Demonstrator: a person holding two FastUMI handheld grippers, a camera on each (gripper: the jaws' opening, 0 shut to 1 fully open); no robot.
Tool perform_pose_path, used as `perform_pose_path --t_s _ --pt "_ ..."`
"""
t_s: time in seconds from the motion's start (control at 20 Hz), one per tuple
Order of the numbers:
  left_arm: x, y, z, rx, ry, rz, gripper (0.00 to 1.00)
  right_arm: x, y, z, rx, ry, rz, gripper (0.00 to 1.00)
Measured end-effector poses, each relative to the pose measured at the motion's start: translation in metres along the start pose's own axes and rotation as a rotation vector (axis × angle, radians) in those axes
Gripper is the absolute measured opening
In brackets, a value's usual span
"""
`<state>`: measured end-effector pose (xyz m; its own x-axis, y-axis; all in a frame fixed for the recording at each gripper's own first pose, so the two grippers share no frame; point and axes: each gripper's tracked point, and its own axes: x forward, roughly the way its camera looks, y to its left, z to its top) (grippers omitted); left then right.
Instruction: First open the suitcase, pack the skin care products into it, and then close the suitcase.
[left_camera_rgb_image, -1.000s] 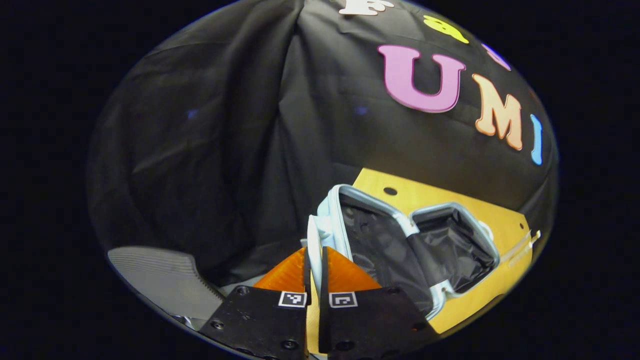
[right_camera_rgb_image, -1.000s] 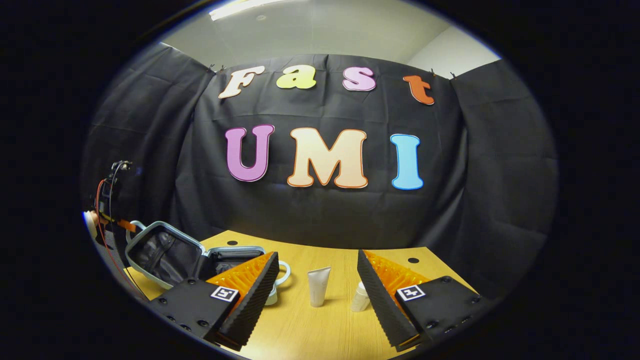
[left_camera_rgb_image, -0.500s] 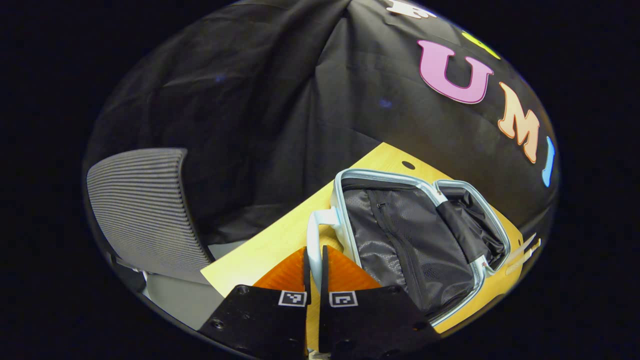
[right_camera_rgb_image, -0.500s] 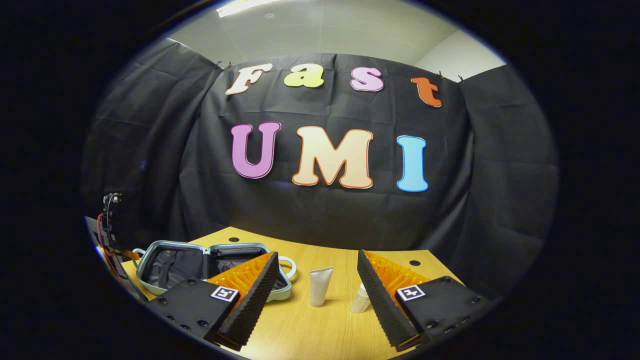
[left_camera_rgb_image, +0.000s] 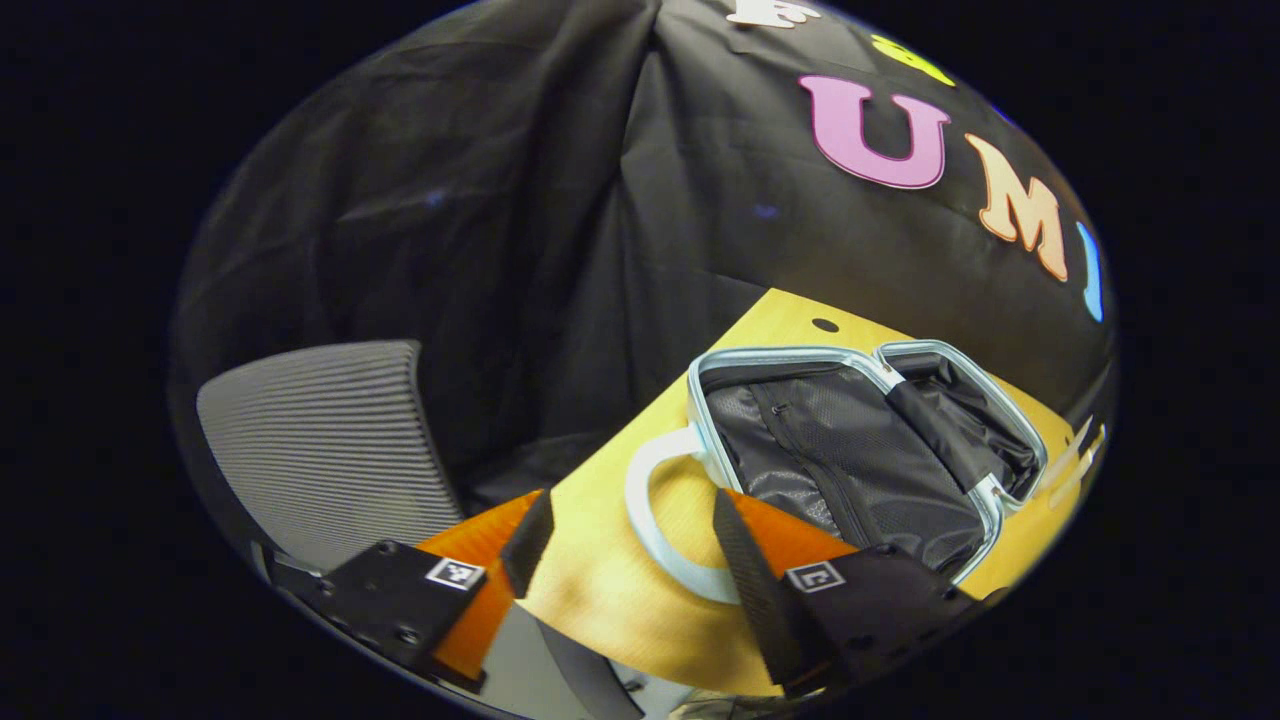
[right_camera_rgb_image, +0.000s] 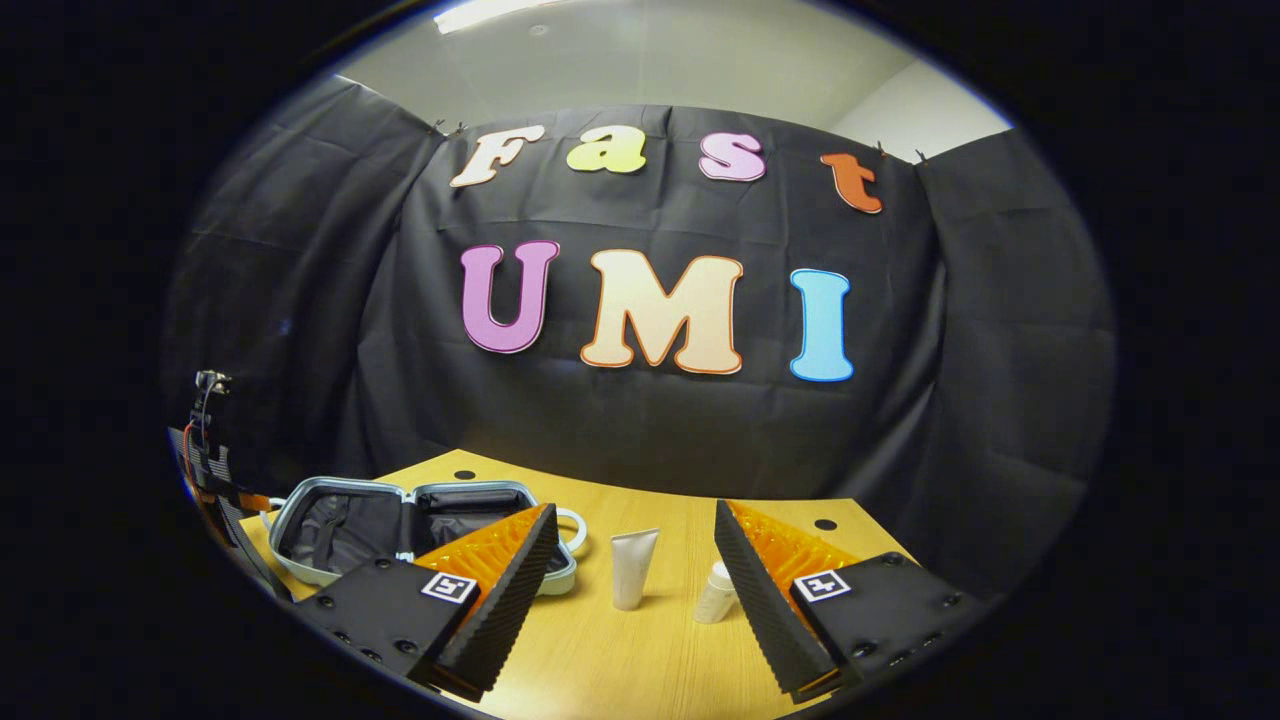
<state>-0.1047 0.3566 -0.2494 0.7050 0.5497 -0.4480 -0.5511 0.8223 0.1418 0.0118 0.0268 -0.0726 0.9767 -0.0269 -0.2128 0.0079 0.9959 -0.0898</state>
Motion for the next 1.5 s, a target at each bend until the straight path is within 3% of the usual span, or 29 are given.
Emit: perform_pose_path --t_s 0.05,0.3,0.6,0.8,0.95,1.2,1.5 --pt "-0.007 -0.004 0.009 0.012 -0.027 -0.006 0.97 0.001 -0.004 -0.003 0.0 0.007 -0.004 0.99" --pt "-0.05 -0.076 0.067 0.066 -0.17 -0.151 0.96 0.004 -0.026 -0.023 -0.003 0.045 -0.029 1.0" --pt "-0.102 -0.261 0.098 0.181 -0.26 -0.527 0.95 0.01 -0.048 -0.049 -0.003 0.093 -0.039 1.0" --pt "-0.123 -0.387 0.089 0.206 -0.258 -0.771 0.94 0.021 -0.062 -0.072 -0.001 0.13 -0.033 0.99" --pt "-0.132 -0.457 0.077 0.212 -0.246 -0.921 0.96 0.031 -0.072 -0.088 -0.003 0.145 -0.03 0.99" --pt "-0.137 -0.553 0.062 0.243 -0.209 -1.067 0.96 0.046 -0.088 -0.115 0.012 0.175 -0.039 0.99" --pt "-0.101 -0.61 0.0 0.259 -0.067 -1.086 0.96 0.067 -0.098 -0.139 0.016 0.212 -0.025 0.99"
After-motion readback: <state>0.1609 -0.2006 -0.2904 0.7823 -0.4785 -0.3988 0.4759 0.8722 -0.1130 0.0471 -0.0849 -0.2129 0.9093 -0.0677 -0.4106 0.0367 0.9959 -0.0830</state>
